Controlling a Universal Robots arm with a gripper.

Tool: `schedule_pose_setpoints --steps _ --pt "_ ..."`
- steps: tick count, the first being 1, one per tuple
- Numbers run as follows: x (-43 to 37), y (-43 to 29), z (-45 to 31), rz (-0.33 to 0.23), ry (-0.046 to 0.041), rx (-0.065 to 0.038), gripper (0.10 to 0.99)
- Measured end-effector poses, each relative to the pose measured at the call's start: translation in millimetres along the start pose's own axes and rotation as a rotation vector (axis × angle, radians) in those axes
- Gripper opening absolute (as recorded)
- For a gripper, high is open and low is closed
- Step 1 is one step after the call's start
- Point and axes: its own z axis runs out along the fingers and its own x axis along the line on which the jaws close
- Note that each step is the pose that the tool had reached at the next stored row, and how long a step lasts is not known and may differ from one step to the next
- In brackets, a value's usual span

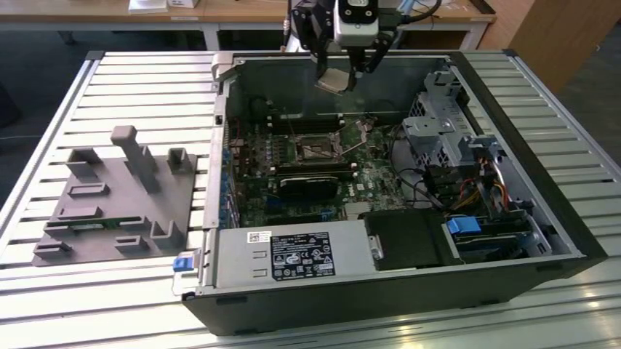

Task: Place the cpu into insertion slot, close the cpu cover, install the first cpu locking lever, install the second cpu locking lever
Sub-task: 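Place the cpu into insertion slot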

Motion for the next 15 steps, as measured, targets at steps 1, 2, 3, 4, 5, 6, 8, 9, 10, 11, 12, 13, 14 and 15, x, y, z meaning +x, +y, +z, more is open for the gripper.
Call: schedule_pose_setpoints --steps 1,2,3,4,5,6,8,9,10,11,12,13,14,15 --pt "0.0 0.0 0.0 0.008 -0.0008 0.0 0.541" --pt "0.0 0.0 0.0 0.016 -0.0015 0.0 0.541" --pt "0.0 0.0 0.1 0.025 -0.0022 -0.001 0.541" --pt "0.0 0.0 0.1 0.033 -0.0029 -0.001 0.541" --pt "0.0 0.0 0.1 0.041 -0.0037 -0.001 0.541" --pt "0.0 0.0 0.2 0.048 -0.0044 -0.001 0.541" --pt "0.0 0.0 0.2 0.064 -0.0058 -0.001 0.541" --pt "0.0 0.0 0.3 0.072 -0.0065 -0.001 0.541" --pt "0.0 0.0 0.3 0.08 -0.0072 -0.001 0.541" --pt "0.0 0.0 0.3 0.088 -0.0079 -0.002 0.541" --pt "0.0 -0.1 0.4 0.095 -0.0086 -0.002 0.541" --pt "0.0 -0.1 0.4 0.103 -0.0092 -0.002 0.541" --pt "0.0 -0.1 0.5 0.11 -0.01 -0.002 0.541" --pt "0.0 -0.1 0.5 0.118 -0.0106 -0.002 0.541"
